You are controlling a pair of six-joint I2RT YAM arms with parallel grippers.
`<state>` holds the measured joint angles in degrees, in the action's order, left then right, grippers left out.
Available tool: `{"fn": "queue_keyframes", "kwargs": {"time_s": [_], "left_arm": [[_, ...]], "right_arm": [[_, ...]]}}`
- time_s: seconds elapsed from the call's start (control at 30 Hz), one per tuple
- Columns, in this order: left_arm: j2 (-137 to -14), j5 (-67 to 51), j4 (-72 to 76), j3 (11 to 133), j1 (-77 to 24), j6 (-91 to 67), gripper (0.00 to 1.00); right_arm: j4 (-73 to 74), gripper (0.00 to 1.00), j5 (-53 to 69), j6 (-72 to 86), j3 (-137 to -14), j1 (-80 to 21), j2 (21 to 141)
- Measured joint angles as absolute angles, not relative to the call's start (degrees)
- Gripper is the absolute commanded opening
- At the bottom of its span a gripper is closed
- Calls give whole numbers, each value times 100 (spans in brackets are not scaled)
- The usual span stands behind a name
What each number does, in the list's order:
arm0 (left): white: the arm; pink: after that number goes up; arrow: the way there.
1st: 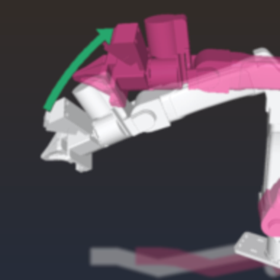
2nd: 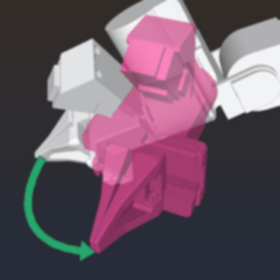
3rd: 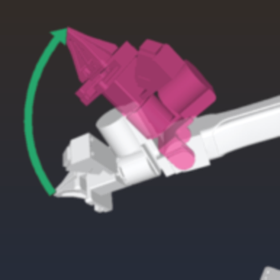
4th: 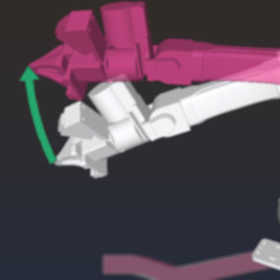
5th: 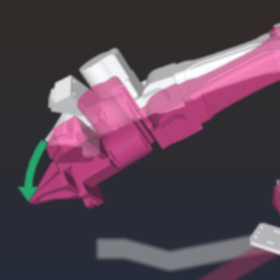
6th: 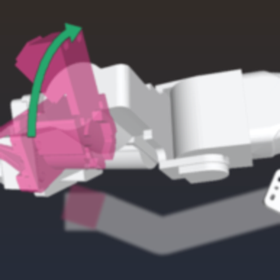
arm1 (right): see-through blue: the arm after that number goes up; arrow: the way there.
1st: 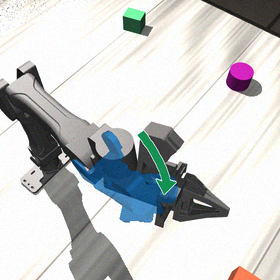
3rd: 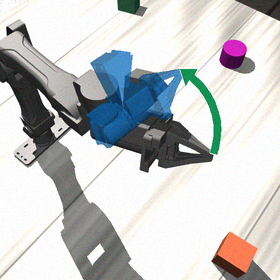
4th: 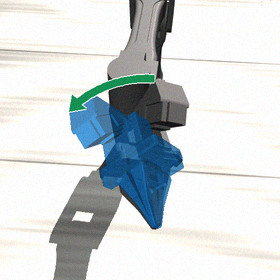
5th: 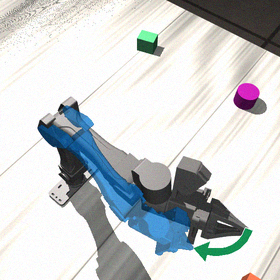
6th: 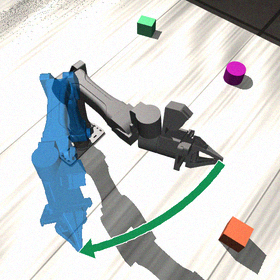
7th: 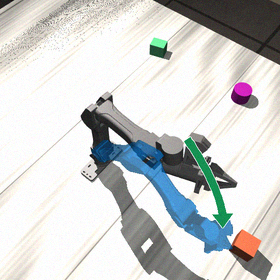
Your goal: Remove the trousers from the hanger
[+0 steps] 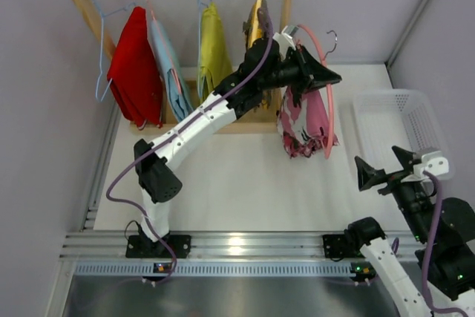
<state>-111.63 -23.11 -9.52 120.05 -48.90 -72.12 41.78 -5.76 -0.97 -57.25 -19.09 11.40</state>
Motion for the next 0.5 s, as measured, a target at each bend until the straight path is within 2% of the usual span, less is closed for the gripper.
{"fn": "queue_keyframes", "kwargs": {"time_s": [0.17,0.5], "left_arm": [[-11015,-2517,-812,11933,-4803,-7356,0],[-10801,-2917,-539,11933,-4849,-7533,0]], "right_arm": [[4064,99,119,-897,-4803,-1920,611],[3135,100,1382,-2285,-3234,-1938,576]]}}
